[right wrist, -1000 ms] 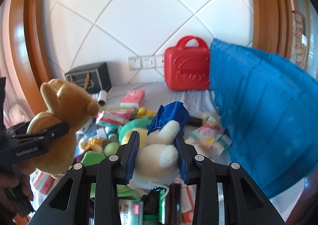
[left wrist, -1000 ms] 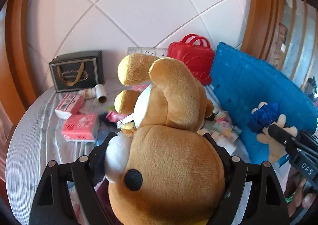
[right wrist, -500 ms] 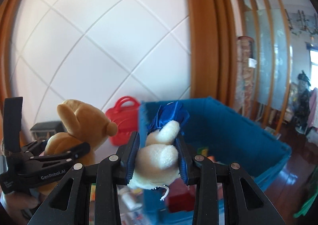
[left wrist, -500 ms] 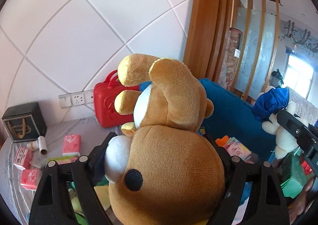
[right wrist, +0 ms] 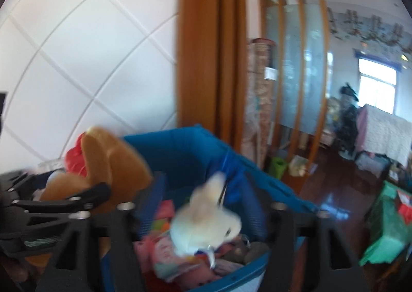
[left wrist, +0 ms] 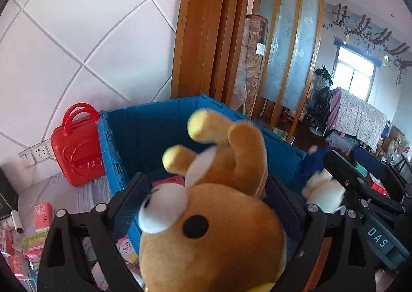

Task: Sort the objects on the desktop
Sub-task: 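Open both tools over the blue crate to drop the two plushes, then bring both tools back over the items on the bed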

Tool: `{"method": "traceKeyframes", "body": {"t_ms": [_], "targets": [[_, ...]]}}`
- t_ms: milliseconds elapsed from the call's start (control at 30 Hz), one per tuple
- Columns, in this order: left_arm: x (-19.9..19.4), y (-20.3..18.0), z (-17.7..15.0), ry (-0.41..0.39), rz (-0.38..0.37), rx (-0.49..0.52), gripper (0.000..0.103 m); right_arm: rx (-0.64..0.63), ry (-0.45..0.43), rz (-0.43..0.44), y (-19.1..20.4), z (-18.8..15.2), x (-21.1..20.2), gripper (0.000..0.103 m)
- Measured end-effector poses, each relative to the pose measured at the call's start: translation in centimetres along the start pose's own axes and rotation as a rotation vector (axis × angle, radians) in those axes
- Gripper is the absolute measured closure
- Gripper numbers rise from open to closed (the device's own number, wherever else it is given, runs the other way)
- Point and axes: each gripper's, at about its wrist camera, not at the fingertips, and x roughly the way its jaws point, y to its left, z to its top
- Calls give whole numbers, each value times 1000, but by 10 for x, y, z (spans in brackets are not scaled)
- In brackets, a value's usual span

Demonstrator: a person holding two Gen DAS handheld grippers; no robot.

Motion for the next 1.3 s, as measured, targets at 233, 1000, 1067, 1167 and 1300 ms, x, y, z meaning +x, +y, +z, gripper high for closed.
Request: {"method": "traceKeyframes", "body": {"t_ms": [233,1000,1067,1167,1300], "targets": [[-9,27,-12,-29,60,-17,0,18,0,53,-7,-7,1,5],[-212,292,-260,5,590,-274,0,-244,115,501,259,-174,-62,5],[-221,307,-289,36,627,-287,0,-258,141,521,279,-198,-67,5],[-232,323,-328,77,658,-298,0,-275,180,549,301,-225,-71,5],[-237,325,-363,107,663,-272,0,-312,225,562,318,-262,-75,5]]}}
